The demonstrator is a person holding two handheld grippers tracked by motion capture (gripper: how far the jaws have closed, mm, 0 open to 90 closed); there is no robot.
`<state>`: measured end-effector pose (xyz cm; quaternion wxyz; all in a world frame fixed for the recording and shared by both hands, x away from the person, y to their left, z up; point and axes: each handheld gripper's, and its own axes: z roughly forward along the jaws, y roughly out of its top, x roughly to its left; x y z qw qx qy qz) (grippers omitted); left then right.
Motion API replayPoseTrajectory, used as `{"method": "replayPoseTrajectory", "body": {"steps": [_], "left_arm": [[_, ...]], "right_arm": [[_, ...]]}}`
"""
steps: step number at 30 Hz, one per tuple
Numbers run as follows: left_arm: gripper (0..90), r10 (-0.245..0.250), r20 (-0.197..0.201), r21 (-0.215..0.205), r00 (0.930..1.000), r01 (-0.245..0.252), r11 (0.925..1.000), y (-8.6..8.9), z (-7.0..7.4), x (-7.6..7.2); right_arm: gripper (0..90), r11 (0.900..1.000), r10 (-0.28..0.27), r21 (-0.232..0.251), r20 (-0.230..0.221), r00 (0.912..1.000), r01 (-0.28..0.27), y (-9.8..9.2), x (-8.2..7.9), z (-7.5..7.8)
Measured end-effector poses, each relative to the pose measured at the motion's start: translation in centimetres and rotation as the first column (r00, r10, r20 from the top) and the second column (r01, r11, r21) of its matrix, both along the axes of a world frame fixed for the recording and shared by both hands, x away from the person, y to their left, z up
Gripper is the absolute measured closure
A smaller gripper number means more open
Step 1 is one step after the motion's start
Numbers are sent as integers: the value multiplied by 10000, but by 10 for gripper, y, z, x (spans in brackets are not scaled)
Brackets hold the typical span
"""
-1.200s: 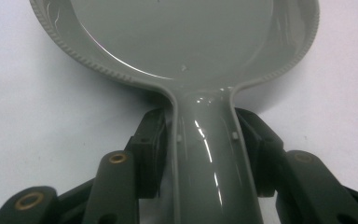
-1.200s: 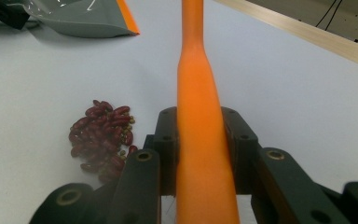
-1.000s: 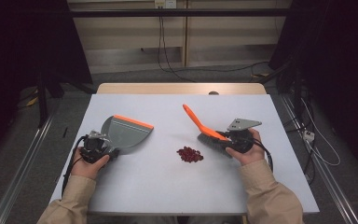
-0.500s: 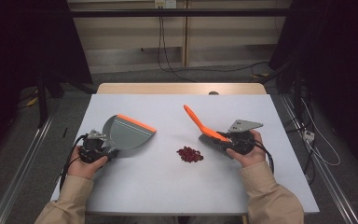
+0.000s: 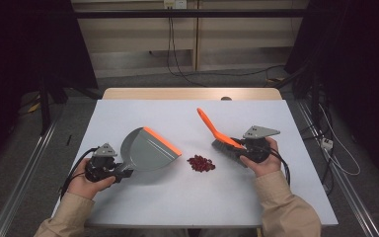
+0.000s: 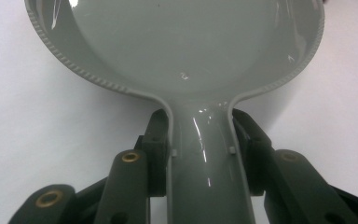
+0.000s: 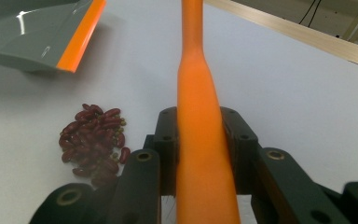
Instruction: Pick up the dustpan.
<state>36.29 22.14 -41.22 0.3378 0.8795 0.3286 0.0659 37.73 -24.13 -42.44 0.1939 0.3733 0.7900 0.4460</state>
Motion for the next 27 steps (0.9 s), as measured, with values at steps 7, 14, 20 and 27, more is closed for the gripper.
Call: {"method": "replayPoseTrajectory", "body": {"steps": [7, 14, 20, 27], "left_arm": [[631, -781, -172, 102, 9968, 783, 9969, -12, -2, -6], [631, -1414, -359, 362, 9893, 1427, 9891, -18, -5, -11], [631, -1749, -403, 330, 9838, 1762, 9838, -26, -7, -15], [631, -1964, -534, 342, 9791, 1984, 9795, -32, -9, -18]], "right_arm": [[713, 10000, -78, -24, 32, 10000, 78, 1, 0, -1], [713, 9999, -171, -9, 46, 9998, 171, 2, 1, -2], [712, 9998, -178, 12, 29, 9998, 178, 5, 3, -4], [712, 9997, -256, 19, 46, 9997, 256, 6, 4, -4]]}}
